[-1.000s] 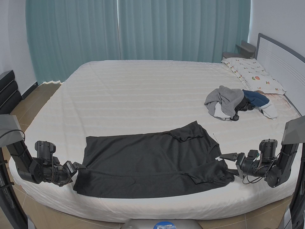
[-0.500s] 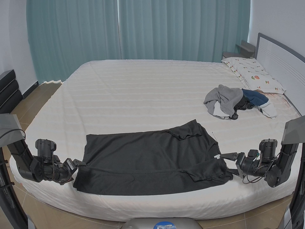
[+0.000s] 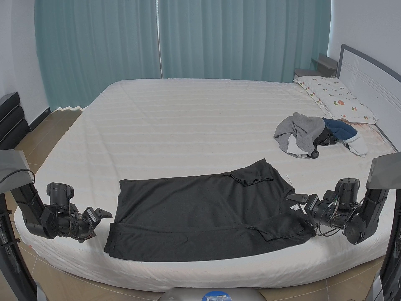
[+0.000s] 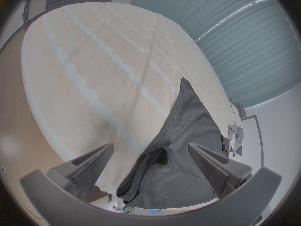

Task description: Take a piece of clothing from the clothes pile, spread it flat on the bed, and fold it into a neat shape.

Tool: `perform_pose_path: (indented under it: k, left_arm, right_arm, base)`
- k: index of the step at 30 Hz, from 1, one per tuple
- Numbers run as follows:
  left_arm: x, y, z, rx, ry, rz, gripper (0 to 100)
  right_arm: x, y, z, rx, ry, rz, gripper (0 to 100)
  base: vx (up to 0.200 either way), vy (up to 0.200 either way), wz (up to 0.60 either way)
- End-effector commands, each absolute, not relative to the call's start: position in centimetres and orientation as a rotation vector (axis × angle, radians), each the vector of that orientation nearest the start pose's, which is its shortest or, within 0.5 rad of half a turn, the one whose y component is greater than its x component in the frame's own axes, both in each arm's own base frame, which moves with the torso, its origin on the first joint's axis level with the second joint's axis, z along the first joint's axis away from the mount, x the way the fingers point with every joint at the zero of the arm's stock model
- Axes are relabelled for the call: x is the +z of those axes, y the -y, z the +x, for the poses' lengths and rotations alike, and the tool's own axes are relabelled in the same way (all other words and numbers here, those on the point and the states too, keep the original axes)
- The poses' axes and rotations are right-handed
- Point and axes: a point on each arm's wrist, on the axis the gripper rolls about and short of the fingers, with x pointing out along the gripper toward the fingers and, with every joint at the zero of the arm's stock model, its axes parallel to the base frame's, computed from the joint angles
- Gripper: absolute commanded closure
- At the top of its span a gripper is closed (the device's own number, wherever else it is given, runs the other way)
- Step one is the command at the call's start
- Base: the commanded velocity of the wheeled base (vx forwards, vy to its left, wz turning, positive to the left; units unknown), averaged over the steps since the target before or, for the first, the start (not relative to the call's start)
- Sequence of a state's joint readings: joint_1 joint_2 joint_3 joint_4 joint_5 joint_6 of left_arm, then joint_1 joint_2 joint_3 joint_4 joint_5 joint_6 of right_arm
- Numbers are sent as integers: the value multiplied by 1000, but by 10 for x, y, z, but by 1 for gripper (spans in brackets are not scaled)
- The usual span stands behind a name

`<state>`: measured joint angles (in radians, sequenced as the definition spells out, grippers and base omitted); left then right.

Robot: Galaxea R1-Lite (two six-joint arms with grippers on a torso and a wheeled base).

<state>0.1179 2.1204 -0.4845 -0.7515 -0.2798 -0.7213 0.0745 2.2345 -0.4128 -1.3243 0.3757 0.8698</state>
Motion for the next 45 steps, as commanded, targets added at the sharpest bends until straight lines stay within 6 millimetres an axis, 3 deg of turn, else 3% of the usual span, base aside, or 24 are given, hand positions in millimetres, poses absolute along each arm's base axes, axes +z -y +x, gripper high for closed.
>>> perform_pose_path:
  k: [1, 11, 13, 14, 15, 20, 28, 38, 45]
  left_arm:
    - [-1, -27, 287, 180, -882, -877, 0]
    - [-3, -27, 287, 185, -883, -885, 0]
    - [-3, -27, 287, 181, -884, -879, 0]
    - [-3, -27, 287, 181, -884, -879, 0]
    - [-3, -27, 287, 182, -883, -880, 0]
    - [-4, -27, 288, 178, -873, -881, 0]
    - [-6, -27, 286, 168, -843, -885, 0]
    - [-7, -27, 285, 166, -841, -886, 0]
    - [-7, -27, 283, 169, -843, -888, 0]
  right_arm:
    - [-1, -44, 311, 203, -641, 890, 0]
    - [4, -92, 348, 193, -635, 862, 0]
    - [2, -102, 368, 182, -678, 860, 0]
    - [2, -102, 368, 182, -678, 860, 0]
    - [-6, -107, 383, 168, -703, 855, 0]
    - [-9, -120, 410, 173, -720, 842, 0]
    - [-20, -132, 451, 138, -780, 832, 0]
    - [-27, -136, 479, 81, -813, 816, 0]
    - [-22, -145, 517, 85, -657, 825, 0]
  base:
    - [200, 0, 0]
    - [100, 0, 0]
    - [0, 0, 0]
    - [0, 0, 0]
    - [0, 0, 0]
    - [0, 0, 0]
    - [0, 0, 0]
    - [0, 0, 0]
    - [0, 0, 0]
